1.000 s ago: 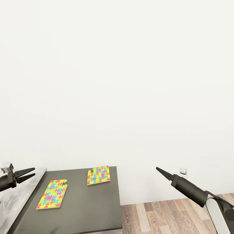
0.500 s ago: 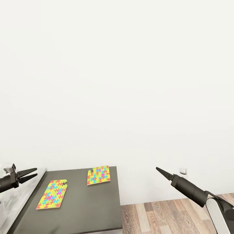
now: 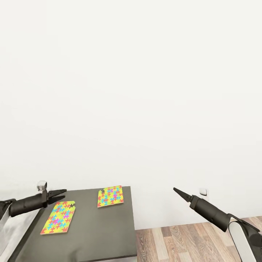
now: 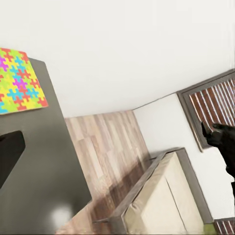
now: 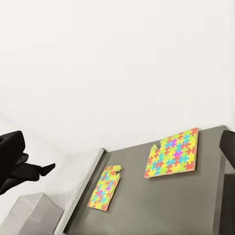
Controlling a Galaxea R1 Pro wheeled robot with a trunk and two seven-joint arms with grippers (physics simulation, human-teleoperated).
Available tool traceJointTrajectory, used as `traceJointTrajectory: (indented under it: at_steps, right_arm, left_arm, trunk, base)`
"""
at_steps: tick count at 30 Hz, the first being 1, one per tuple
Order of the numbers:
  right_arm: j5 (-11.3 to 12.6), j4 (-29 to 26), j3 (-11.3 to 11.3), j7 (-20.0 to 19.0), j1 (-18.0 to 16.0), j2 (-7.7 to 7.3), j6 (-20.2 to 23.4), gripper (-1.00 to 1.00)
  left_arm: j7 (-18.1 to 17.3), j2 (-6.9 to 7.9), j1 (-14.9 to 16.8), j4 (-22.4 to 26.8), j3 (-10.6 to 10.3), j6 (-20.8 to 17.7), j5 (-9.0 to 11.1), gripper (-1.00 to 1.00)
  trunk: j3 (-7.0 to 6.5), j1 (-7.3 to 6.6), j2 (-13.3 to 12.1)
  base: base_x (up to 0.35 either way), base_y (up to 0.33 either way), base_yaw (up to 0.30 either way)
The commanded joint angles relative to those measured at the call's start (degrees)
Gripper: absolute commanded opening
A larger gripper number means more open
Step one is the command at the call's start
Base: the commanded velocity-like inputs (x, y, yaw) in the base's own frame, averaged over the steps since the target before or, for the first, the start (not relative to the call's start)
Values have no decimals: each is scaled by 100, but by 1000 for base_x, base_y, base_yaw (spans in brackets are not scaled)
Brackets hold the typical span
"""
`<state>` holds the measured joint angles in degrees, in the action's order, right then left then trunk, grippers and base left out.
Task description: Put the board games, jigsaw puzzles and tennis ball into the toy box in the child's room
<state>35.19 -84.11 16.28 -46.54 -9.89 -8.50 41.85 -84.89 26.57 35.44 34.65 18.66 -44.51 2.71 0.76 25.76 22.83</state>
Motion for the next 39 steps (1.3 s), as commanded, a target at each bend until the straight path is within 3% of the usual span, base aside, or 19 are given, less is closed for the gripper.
traceJointTrajectory:
  at_steps: [1,4,9,18,25,30,39]
  right_arm:
    - [19,0,0,12,-4,0,34,100]
    - [13,3,-8,54,-4,0,34,100]
    - [8,7,-7,74,-4,-1,40,100]
    - [10,9,8,91,-4,-2,42,100]
    - [20,16,27,93,-4,-2,43,100]
    - [11,11,35,93,-4,-2,43,100]
    - [13,9,43,93,-4,-2,46,100]
  left_arm:
    - [137,-70,10,85,-72,-164,-12,100]
    - [865,-356,31,435,-298,-599,-36,100]
    - [1908,-706,153,826,-427,-970,-49,100]
    - [3908,-1362,625,1011,-490,-1146,-59,100]
    - [5370,-1799,782,1035,-501,-1149,-43,100]
    - [5946,-1949,820,1075,-503,-1126,-16,100]
    - [6112,-1993,855,1087,-503,-1099,-9,100]
  trunk:
    - [8,3,9]
    - [8,3,9]
    - [9,3,9]
    - [48,3,9]
    - [87,3,9]
    - [95,3,9]
    - [97,3,9]
  base:
    - [0,0,0]
    - [0,0,0]
    - [0,0,0]
    - [0,0,0]
    - [0,0,0]
    - [0,0,0]
    - [0,0,0]
